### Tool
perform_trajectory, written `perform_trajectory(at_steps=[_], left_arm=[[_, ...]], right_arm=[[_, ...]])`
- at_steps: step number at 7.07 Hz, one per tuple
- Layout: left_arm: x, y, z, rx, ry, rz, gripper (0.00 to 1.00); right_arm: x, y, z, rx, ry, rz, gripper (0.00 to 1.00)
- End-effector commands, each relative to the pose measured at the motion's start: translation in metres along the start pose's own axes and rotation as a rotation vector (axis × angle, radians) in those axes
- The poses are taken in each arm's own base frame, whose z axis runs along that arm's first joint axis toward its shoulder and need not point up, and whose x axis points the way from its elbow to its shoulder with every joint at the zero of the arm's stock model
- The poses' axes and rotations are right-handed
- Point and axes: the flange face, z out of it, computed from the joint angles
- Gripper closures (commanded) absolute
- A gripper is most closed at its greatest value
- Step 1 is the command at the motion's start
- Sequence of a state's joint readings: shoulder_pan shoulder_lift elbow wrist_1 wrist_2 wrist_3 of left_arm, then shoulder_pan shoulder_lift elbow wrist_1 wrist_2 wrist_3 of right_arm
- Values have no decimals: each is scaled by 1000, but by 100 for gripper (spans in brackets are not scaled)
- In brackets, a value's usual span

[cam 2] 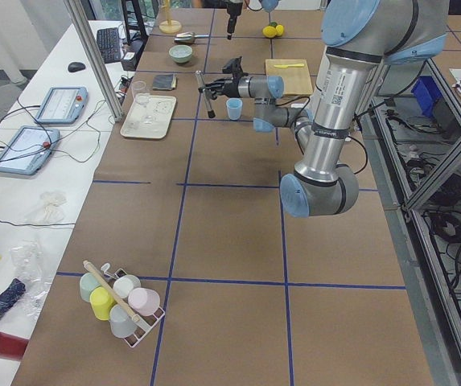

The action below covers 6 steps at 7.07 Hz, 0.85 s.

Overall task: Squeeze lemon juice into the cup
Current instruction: 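Lift the steel rod out of the cup and carry it back with the left gripper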

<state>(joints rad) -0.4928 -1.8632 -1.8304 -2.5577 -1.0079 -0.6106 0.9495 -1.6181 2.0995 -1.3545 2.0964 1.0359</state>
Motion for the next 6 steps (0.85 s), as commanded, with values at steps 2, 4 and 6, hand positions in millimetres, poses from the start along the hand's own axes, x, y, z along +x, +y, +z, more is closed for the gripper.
perform_trajectory(at_steps=[2,4,6], left_arm=[[-154,35,5,-295,-54,65,100],[-200,64,16,-600,-104,49,100],[-243,73,9,-898,-107,-86,100]], right_arm=[[0,-1,1,2,2,0,0],[1,-1,1,1,3,1,0],[1,-1,2,0,3,-1,0]])
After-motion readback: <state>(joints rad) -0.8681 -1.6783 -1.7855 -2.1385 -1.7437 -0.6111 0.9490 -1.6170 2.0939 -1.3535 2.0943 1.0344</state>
